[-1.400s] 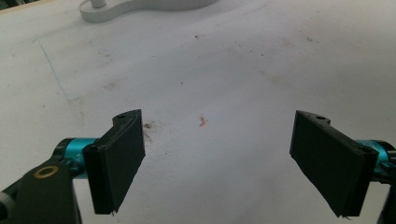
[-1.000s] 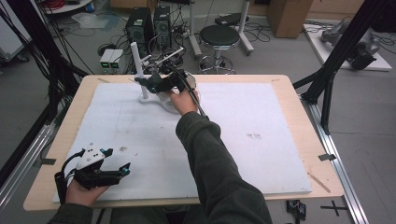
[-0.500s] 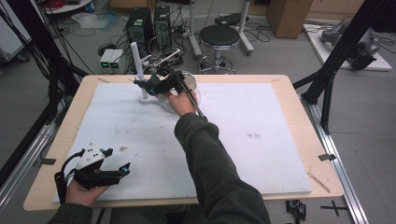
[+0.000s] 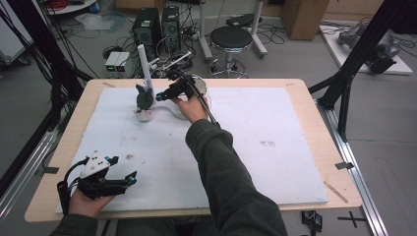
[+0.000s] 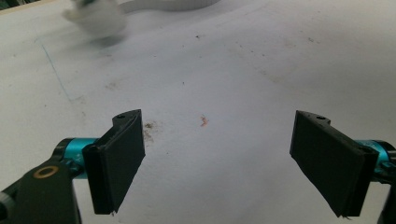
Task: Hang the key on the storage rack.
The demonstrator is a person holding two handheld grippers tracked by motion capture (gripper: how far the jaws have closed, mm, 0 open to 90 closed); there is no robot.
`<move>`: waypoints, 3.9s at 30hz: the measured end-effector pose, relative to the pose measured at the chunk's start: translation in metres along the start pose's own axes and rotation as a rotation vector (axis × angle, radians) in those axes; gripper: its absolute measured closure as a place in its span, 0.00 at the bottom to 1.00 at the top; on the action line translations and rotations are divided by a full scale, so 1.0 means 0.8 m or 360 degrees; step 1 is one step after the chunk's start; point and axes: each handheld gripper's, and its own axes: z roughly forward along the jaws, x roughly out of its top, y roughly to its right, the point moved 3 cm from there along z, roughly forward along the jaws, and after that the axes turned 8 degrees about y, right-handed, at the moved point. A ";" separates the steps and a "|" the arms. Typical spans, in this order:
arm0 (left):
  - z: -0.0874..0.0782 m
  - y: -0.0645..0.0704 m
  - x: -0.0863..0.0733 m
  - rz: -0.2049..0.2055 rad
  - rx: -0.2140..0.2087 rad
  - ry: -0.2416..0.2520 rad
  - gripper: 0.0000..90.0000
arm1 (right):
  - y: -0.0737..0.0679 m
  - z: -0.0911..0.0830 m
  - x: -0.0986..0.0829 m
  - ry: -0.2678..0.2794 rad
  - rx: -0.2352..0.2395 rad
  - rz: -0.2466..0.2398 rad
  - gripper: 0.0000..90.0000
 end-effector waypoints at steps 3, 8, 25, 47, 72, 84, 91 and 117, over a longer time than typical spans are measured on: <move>-0.001 -0.001 0.000 0.0007 0.0004 -0.0001 0.20 | 0.000 -0.005 0.001 0.0015 0.0000 -0.0004 0.33; 0.000 0.000 0.000 0.0003 0.0002 -0.0001 0.20 | -0.003 -0.022 0.003 0.0079 0.0051 0.0014 0.31; 0.000 0.002 0.001 0.0011 -0.0008 -0.0006 0.20 | 0.007 -0.067 -0.018 0.0195 0.0067 0.0031 0.28; 0.003 0.006 0.001 0.0015 -0.0006 -0.0004 0.20 | 0.014 -0.104 -0.036 0.0225 0.0055 0.0051 0.21; 0.005 0.009 0.003 0.0037 -0.0016 -0.0016 0.20 | 0.022 -0.147 -0.076 0.0261 0.0010 0.0078 0.18; 0.006 0.011 0.003 0.0033 -0.0019 -0.0014 0.20 | 0.024 -0.167 -0.093 0.0259 -0.0007 0.0091 0.17; 0.006 0.010 0.004 0.0034 -0.0011 -0.0007 0.20 | 0.028 -0.174 -0.104 0.0255 -0.0020 0.0089 0.16; 0.005 0.009 0.004 0.0031 -0.0017 -0.0017 0.20 | 0.032 -0.195 -0.132 0.0256 -0.0045 0.0123 0.14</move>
